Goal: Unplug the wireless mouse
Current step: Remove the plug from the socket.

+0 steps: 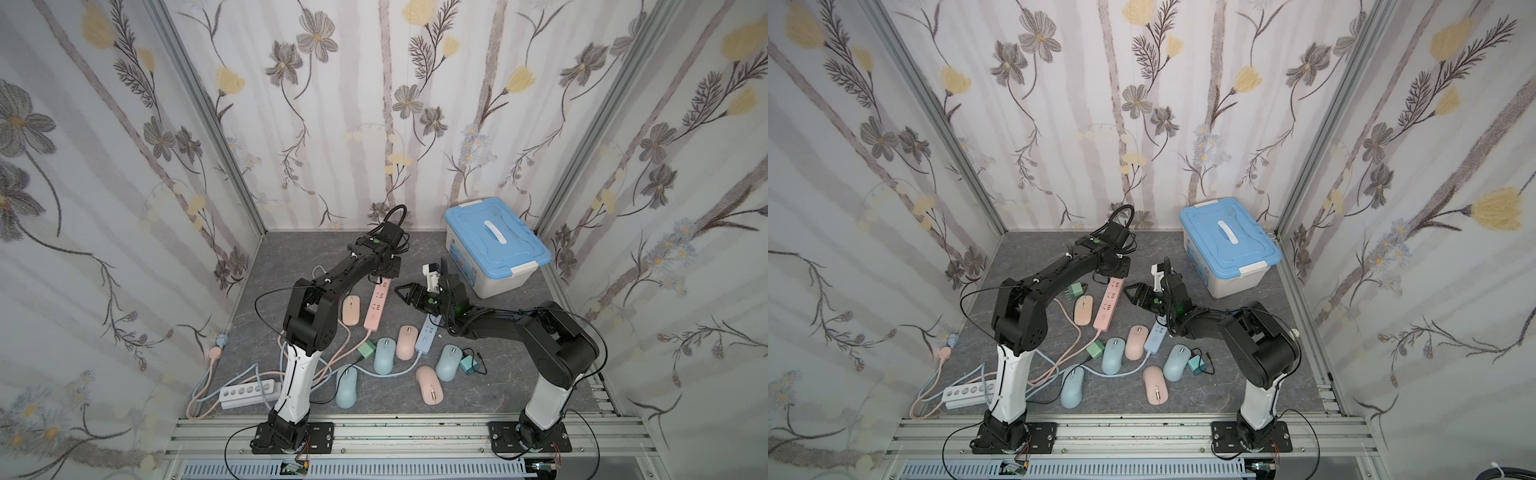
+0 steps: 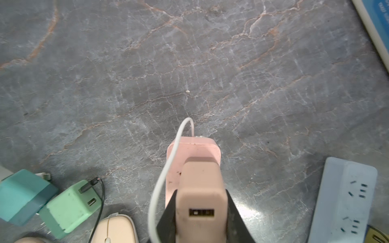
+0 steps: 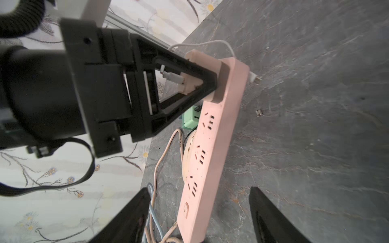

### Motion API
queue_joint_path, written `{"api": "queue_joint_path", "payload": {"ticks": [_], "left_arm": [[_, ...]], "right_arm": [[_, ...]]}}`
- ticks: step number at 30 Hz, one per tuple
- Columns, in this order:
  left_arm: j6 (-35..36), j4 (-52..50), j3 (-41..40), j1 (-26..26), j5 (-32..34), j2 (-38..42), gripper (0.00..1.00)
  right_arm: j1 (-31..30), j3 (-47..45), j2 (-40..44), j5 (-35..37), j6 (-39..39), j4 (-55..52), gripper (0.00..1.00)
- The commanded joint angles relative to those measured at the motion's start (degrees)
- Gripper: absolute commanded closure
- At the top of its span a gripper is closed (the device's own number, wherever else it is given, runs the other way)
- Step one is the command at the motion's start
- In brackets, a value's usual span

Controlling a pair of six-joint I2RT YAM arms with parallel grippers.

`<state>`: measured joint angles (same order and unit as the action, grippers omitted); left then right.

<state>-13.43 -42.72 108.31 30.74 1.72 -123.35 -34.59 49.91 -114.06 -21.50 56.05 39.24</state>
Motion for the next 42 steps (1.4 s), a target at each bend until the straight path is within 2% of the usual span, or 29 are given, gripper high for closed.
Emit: {"api": "queue_joint_path", "payload": {"ticks": [1, 23, 34, 41, 42], "left_arm": [[0.1, 3.4, -1.4, -0.1, -3.8, 1.8, 1.0], [-2.5, 6.8, -6.7, -0.1, -6.5, 5.3, 1.0], [-7.1, 10.3, -10.0, -0.1, -6.4, 6.4, 1.0], [-14.3, 19.1, -17.9, 0.0, -5.7, 10.5, 1.0], [-15.5, 20.6, -19.3, 0.1, -5.6, 11.2, 1.0]], "right_arm": [[-0.6, 2.5, -3.4, -2.3, 1.3, 5.2, 0.28], [-1.3, 7.8, -16.1, -2.2, 6.9, 16.6, 0.44], [-2.5, 5.8, -18.1, 1.8, 13.0, 26.6, 0.75], [-3.7, 5.2, -19.4, 5.3, 16.7, 31.9, 1.0], [-3.7, 5.4, -19.4, 5.4, 17.0, 31.9, 1.0]]}}
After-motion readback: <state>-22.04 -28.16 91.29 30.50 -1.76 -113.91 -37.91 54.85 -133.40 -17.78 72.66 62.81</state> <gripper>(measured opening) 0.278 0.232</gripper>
